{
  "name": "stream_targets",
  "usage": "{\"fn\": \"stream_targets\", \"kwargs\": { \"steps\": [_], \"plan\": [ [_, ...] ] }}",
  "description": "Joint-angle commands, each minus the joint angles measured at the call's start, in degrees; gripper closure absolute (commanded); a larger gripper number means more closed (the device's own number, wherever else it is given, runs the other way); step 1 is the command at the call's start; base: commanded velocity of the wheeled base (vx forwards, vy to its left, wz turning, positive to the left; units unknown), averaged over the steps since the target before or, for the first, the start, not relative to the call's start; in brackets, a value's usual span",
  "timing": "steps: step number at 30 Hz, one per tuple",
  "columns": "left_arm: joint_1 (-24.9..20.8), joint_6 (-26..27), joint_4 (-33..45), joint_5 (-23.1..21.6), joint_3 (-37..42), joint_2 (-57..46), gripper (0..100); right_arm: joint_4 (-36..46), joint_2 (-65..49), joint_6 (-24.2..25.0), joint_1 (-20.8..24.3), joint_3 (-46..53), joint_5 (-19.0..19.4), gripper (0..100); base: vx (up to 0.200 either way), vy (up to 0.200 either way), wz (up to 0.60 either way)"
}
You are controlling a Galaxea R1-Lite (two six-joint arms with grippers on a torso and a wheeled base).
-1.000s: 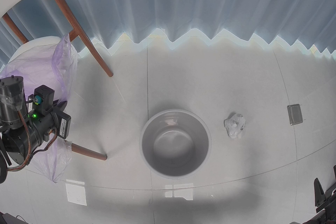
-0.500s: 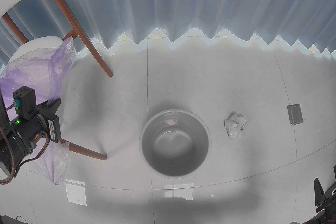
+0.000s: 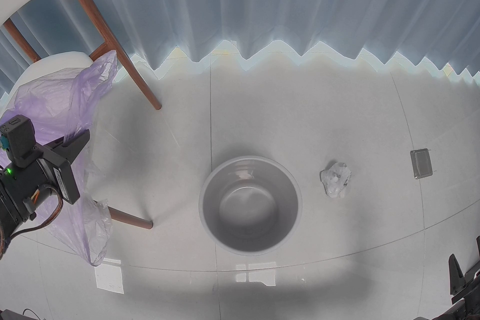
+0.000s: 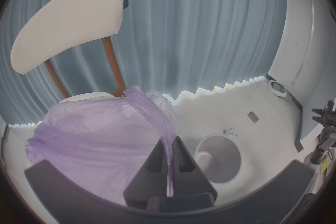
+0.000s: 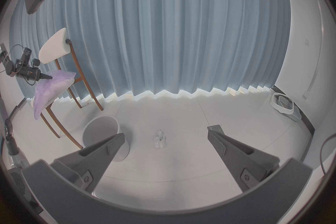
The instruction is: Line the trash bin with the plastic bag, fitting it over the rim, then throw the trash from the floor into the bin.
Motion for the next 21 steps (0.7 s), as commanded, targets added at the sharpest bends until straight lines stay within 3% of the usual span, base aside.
{"fn": "stream_targets", "kwargs": {
  "steps": [1,21],
  "plan": [
    [0.2,-0.6,0.01,-2.44,-0.72,-0.53,100,-0.01,-0.85,0.08,0.01,1.01,-0.01,0,0.0,0.0,0.0],
    [-0.15,-0.68,-0.08,-15.89,-0.89,-0.27,100,-0.01,-0.85,0.08,0.01,1.01,-0.01,0,0.0,0.0,0.0]
  ]
}}
